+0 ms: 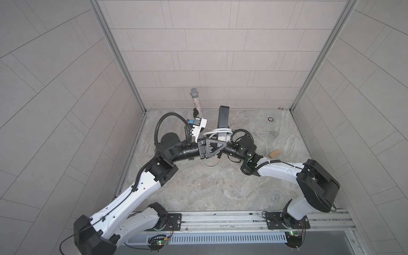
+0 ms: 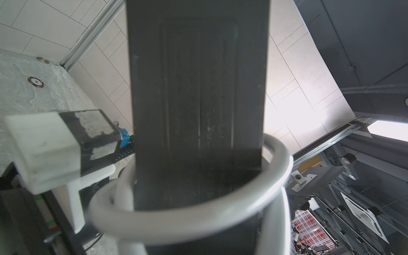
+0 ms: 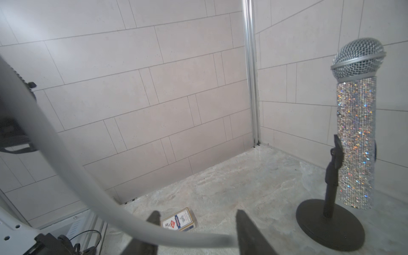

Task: Unwrap the cord wrapped around the power strip
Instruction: Unwrap the power cord from the power strip.

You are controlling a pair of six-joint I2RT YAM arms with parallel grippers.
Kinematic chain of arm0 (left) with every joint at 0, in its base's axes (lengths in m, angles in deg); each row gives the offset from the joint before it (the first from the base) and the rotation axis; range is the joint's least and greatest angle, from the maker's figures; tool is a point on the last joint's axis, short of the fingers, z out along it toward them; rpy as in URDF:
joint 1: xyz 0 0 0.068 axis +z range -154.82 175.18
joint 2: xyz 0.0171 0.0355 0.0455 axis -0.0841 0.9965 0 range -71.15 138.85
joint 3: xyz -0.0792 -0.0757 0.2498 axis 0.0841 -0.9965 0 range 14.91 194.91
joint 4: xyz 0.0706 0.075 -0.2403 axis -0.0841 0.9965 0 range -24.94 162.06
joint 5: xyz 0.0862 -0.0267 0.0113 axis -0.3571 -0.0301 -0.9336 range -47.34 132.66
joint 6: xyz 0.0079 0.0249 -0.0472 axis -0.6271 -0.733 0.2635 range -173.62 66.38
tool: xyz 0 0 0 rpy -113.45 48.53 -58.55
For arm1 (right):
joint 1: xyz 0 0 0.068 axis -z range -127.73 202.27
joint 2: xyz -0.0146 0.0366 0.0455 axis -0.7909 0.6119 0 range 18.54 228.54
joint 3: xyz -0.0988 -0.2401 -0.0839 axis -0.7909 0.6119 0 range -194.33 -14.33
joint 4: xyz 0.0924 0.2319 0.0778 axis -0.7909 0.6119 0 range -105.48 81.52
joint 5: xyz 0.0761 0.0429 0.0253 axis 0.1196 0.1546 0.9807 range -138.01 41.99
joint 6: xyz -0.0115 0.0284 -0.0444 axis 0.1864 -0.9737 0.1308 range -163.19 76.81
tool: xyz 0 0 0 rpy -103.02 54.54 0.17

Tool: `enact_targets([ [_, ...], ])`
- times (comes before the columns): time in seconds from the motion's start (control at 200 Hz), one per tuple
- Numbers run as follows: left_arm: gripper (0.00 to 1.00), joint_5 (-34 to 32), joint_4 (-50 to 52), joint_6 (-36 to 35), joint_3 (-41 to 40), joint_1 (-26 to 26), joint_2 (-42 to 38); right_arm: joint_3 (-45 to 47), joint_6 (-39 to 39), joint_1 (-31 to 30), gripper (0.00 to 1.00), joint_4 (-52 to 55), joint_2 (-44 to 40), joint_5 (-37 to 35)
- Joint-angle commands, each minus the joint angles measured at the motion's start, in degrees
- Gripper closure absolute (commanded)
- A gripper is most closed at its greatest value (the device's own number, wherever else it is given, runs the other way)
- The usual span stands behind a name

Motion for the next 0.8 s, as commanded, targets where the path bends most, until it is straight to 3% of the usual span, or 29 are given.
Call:
enact_targets([
  [0.0,1.00,1.7,-5.7,1.2,0.0,0.2,-1.9,-1.7,-0.1,0.2,0.72,-3.4,0.8,0.9],
  [0.075,1.00,3.1,-5.2,1.7,-0.5,0.2,-3.1,-2.9,0.6,1.0,0.92,-1.6,0.5,0.2],
  [0.14,1.00,4.1,-4.0,1.9,-1.6,0.2,-4.9,-4.2,2.3,1.8,1.00,2.3,-0.6,-2.2],
  [0.315,1.00,3.2,7.0,-2.7,-6.2,0.2,-11.5,-10.0,8.3,5.1,1.00,16.0,-4.9,-2.6],
  [0.445,1.00,2.8,21.1,-12.1,-5.8,0.2,-15.1,-14.1,11.9,7.8,1.00,25.6,-8.4,-3.1],
  [0.525,1.00,-2.3,33.9,-21.0,-4.3,0.2,-15.3,-16.9,15.3,8.2,1.00,32.7,-10.8,-4.7],
  [0.61,1.00,-11.7,44.9,-27.1,-2.6,0.2,-14.6,-18.4,16.9,8.3,1.00,39.2,-13.7,-7.6],
  [0.796,1.00,-25.2,52.9,-32.3,0.4,0.2,-10.4,-15.1,19.5,8.5,1.00,48.6,-22.7,-12.5],
])
